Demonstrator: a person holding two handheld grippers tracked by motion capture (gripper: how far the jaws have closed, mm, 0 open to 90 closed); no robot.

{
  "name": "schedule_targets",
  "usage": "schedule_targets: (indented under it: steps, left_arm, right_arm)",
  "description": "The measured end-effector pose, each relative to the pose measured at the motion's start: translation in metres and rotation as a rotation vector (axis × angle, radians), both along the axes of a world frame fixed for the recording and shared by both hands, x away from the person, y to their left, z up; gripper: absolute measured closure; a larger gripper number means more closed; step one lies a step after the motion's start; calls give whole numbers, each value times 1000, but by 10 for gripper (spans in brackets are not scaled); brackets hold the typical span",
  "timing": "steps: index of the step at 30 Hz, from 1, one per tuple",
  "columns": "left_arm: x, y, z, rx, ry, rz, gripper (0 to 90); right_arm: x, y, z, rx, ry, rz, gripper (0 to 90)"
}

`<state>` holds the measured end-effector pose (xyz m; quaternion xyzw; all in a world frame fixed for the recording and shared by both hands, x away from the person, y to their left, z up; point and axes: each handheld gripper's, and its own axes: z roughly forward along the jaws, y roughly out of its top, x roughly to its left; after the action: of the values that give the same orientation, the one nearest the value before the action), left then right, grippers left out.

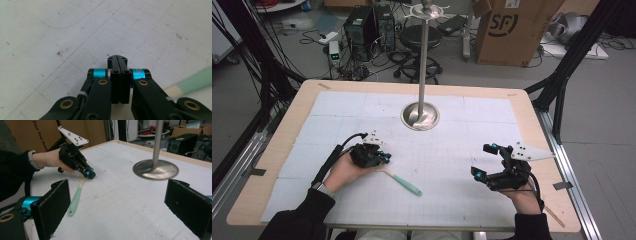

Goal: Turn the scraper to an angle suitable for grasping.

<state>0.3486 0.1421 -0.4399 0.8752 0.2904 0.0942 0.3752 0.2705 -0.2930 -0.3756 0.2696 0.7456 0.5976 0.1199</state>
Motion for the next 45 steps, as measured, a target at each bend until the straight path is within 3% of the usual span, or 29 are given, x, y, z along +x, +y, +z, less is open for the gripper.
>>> schedule_targets:
  steps: [6,10,15,26,35,37,43,45]
  left_arm:
    - [-15,15,-4,-54,8,20,900]
    - [-29,20,0,-11,15,16,900]
    - [-51,36,-2,-56,56,8,900]
    - [-88,41,-1,-47,62,-29,900]
    - [-94,41,-1,-54,51,-51,900]
    - [-93,40,0,-63,33,-54,899]
    - [-90,38,18,-154,-40,-85,895]
    - [-88,37,23,-186,-30,-92,880]
  right_arm:
    - [-1,1,2,5,-8,10,55]
    - [-1,4,3,0,-11,18,55]
    - [0,4,3,1,-20,15,55]
    - [2,8,6,3,-27,25,55]
    - [3,9,5,-2,-25,31,55]
    - [3,9,5,-3,-27,30,55]
    - [2,10,5,-7,-22,30,55]
    - [2,10,5,-8,-25,30,55]
